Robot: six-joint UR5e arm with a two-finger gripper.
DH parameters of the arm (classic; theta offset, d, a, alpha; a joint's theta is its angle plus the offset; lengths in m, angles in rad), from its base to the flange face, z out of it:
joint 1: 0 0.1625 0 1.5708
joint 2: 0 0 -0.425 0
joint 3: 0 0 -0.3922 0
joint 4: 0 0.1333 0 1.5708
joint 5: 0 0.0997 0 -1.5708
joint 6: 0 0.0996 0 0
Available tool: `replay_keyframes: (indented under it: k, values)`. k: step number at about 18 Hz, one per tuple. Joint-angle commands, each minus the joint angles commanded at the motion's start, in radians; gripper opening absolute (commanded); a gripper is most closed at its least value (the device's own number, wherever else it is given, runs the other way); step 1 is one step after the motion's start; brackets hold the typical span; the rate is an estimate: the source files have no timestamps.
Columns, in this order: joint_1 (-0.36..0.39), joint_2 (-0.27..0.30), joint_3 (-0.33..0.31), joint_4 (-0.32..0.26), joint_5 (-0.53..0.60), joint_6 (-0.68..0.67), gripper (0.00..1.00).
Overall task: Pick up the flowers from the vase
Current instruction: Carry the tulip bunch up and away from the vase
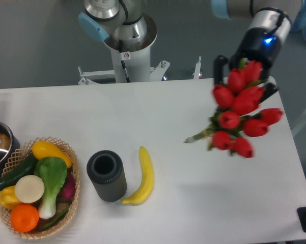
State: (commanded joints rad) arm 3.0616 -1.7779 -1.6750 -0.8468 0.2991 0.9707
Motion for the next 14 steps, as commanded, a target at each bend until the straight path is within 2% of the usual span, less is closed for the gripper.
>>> replay_keyframes:
  k: [7,14]
  values:
    - [0.054,-0.008,-0.025,0.002,0.002,0.042,0.33]
    - [0.063,-0.006,-0.044,0.003,0.028,0.042,0.33]
